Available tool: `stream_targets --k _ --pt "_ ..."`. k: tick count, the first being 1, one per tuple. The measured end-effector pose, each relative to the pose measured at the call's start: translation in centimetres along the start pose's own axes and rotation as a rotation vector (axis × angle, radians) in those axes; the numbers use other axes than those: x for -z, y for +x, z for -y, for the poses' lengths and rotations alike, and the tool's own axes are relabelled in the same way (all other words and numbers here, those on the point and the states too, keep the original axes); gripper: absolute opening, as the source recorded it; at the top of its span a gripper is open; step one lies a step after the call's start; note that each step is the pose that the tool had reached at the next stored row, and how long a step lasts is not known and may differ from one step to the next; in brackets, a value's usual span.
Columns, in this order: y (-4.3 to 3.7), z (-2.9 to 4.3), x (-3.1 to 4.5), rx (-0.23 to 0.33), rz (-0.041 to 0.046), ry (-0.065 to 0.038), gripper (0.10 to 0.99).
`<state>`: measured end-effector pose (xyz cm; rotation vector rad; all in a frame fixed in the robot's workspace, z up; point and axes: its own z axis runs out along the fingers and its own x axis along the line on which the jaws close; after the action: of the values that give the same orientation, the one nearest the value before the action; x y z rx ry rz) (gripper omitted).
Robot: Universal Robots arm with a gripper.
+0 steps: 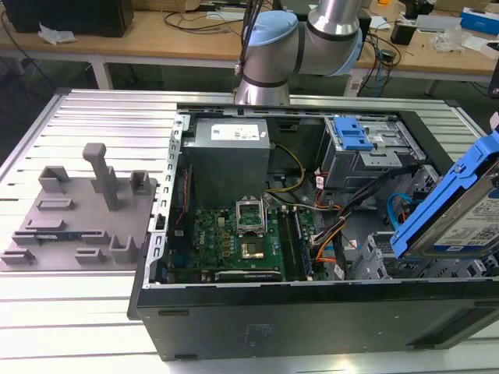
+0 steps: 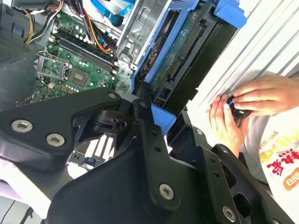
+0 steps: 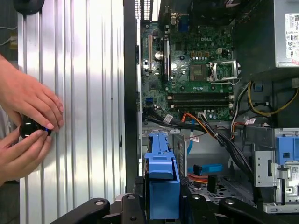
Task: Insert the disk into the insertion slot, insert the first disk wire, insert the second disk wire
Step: 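Insert the disk into the insertion slot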
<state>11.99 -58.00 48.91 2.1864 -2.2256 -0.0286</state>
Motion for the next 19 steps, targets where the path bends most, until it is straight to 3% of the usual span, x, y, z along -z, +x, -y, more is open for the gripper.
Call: stream_targets --k 5,8,14,19 --pt "-0.01 -0.05 -0.03 0.000 0.0079 0.037 0.365" --pt "0.00 -0.21 -0.05 0.000 0.0195 0.055 0.365" --pt "0.00 -0.68 -0.20 0.000 0.0368 0.063 0.365" --pt "0.01 -0.74 -0.29 0.000 0.0392 0.063 0.365"
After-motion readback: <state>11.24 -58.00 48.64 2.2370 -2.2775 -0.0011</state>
